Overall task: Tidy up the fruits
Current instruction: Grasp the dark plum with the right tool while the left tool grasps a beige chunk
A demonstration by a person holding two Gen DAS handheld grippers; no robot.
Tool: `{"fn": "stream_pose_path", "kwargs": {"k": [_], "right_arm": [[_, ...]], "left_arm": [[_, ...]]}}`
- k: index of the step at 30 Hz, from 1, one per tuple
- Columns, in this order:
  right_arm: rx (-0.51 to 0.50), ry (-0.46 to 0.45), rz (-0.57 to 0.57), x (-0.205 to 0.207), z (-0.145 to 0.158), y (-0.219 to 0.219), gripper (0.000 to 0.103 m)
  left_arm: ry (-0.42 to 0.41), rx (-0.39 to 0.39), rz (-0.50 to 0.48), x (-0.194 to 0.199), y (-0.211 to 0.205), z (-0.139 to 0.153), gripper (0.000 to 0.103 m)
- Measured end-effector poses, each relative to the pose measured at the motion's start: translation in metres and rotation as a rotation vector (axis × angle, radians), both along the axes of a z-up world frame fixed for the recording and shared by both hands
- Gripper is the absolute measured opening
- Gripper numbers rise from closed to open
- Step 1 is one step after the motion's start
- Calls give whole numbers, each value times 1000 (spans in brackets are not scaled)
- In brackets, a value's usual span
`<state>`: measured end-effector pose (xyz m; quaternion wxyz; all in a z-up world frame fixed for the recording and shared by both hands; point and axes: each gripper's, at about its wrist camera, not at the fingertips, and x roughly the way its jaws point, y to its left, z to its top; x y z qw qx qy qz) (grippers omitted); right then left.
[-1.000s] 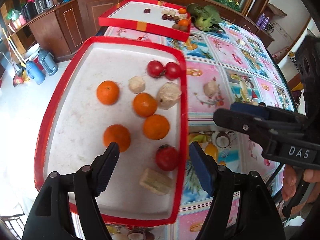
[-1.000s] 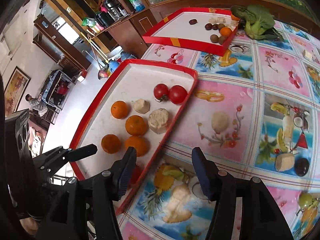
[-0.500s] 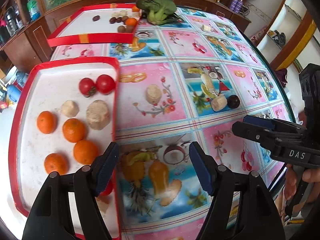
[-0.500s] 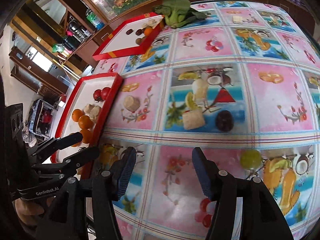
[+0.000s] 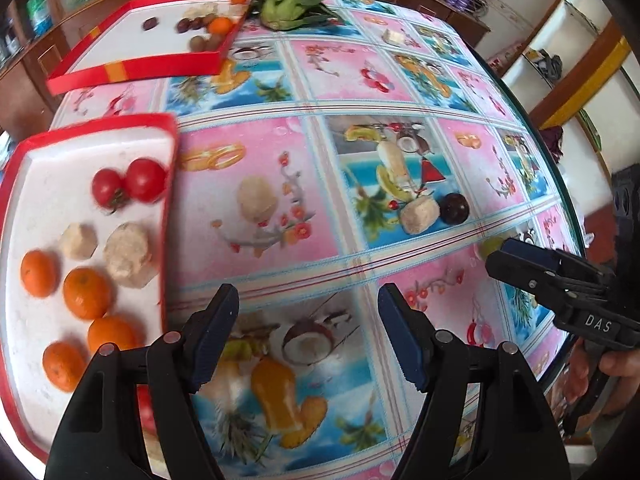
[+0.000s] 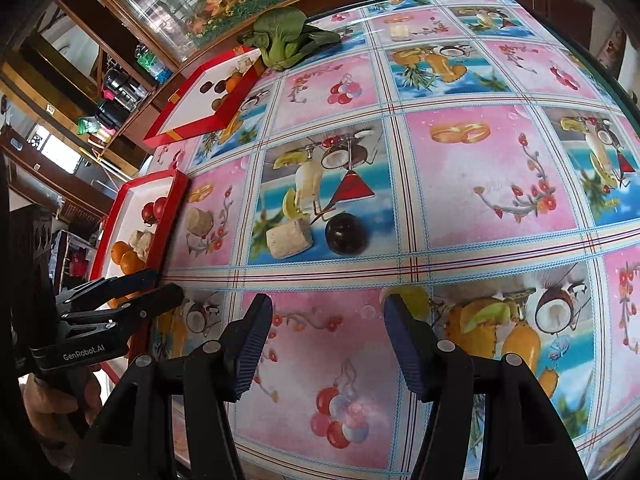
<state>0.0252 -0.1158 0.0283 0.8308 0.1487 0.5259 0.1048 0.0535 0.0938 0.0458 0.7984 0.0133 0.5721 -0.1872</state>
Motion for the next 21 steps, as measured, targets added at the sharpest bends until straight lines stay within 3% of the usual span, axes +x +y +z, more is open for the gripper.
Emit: {"fn": "stream_pose_path", "kwargs": {"k": [4, 8, 14, 18, 21], "right_arm": [[-115, -25, 93, 15, 4, 8, 54], [-150, -30, 146, 34, 7, 7, 47], [-163, -7, 171, 52, 3, 1, 38], [-158, 1, 196, 56, 2, 2, 38], [-141, 2, 212, 58, 0, 4, 38]], "left_arm": [[-10, -19, -123, 10, -31, -1, 71], [-13, -12, -210, 20, -63, -5, 71], [-15, 3, -290, 28, -99, -14, 53], [-24, 27, -302, 26, -105, -22, 28], [-4, -6, -260, 28, -95, -23, 28]]}}
